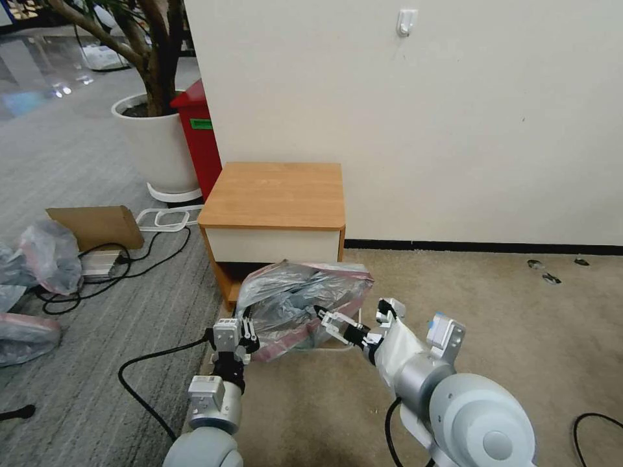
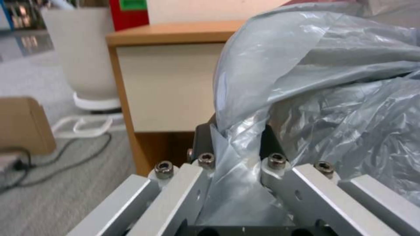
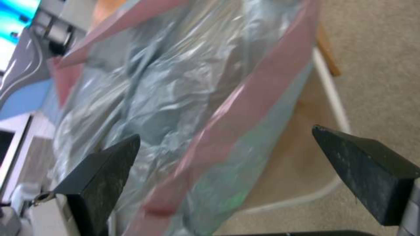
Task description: Pick up the garbage bag from the table and place it over the trash can.
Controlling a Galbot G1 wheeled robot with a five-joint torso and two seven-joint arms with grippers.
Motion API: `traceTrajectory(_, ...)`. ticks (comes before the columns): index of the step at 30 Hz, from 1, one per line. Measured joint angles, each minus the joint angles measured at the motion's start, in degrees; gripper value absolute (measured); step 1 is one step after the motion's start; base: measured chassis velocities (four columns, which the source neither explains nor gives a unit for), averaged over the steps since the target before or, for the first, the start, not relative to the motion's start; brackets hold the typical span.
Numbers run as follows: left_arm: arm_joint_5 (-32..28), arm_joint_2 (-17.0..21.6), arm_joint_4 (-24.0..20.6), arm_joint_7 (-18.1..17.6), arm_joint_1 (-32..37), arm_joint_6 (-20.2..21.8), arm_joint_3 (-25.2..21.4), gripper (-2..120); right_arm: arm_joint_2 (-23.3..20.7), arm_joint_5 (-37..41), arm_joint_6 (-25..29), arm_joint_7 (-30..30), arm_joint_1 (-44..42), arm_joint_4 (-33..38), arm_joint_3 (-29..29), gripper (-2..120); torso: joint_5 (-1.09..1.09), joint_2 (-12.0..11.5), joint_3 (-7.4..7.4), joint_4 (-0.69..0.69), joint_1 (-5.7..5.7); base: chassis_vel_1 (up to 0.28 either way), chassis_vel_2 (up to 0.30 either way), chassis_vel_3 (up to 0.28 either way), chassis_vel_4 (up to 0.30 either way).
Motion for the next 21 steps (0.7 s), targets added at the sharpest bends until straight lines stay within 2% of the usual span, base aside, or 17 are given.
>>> traceTrajectory(4, 2.85, -0.12, 1.26, 0.11, -0.56, -1.69, 0.08, 5, 0.01, 2.23, 1.93, 1.7, 0.22, -0.43, 0.2, 97, 0.0, 0.0, 0.0, 0.0, 0.0, 0.0, 0.0, 0.0, 0.0)
traceTrajectory(6, 4.51, -0.16, 1.9, 0.11, -0.85, -2.62, -0.06, 5, -0.14, 3.45, 2.45, 1.98, 0.23, -0.63, 0.44, 88, 0.0, 0.0, 0.0, 0.0, 0.0, 0.0, 0.0, 0.0, 0.0)
traceTrajectory(8, 4.64, -0.17, 1.91, 0.11, -0.86, -2.69, -0.06, 5, -0.18, 3.62, 2.51, 1.98, 0.24, -0.73, 0.51, 84, 0.0, 0.0, 0.0, 0.0, 0.0, 0.0, 0.0, 0.0, 0.0)
traceTrajectory(11, 4.76, -0.17, 1.91, 0.12, -0.85, -2.94, -0.11, 5, -0.15, 4.47, 2.55, 1.98, 0.37, -1.23, 0.53, 69, 0.0, 0.0, 0.0, 0.0, 0.0, 0.0, 0.0, 0.0, 0.0)
traceTrajectory(13, 4.76, -0.17, 1.91, 0.12, -0.84, -2.98, -0.12, 5, -0.11, 4.56, 2.55, 1.98, 0.38, -1.34, 0.5, 68, 0.0, 0.0, 0.0, 0.0, 0.0, 0.0, 0.0, 0.0, 0.0)
traceTrajectory(16, 4.61, -0.17, 1.68, 0.13, -0.84, -3.13, -0.37, 5, -0.01, 4.67, 2.51, 1.9, 0.13, -1.68, 0.26, 51, 0.0, 0.0, 0.0, 0.0, 0.0, 0.0, 0.0, 0.0, 0.0)
traceTrajectory(17, 4.61, -0.17, 1.68, 0.13, -0.84, -3.13, -0.37, 5, -0.01, 4.67, 2.51, 1.9, 0.13, -1.68, 0.26, 51, 0.0, 0.0, 0.0, 0.0, 0.0, 0.0, 0.0, 0.0, 0.0)
traceTrajectory(20, 3.28, -0.2, 1.56, 0.1, -0.9, -3.04, -0.58, 5, -0.75, 4.66, 2.42, 1.38, -0.62, -1.05, 0.22, 37, 0.0, 0.0, 0.0, 0.0, 0.0, 0.0, 0.0, 0.0, 0.0)
traceTrajectory(21, 3.28, -0.2, 1.56, 0.1, -0.9, -3.04, -0.58, 5, -0.75, 4.66, 2.42, 1.38, -0.62, -1.05, 0.22, 37, 0.0, 0.0, 0.0, 0.0, 0.0, 0.0, 0.0, 0.0, 0.0)
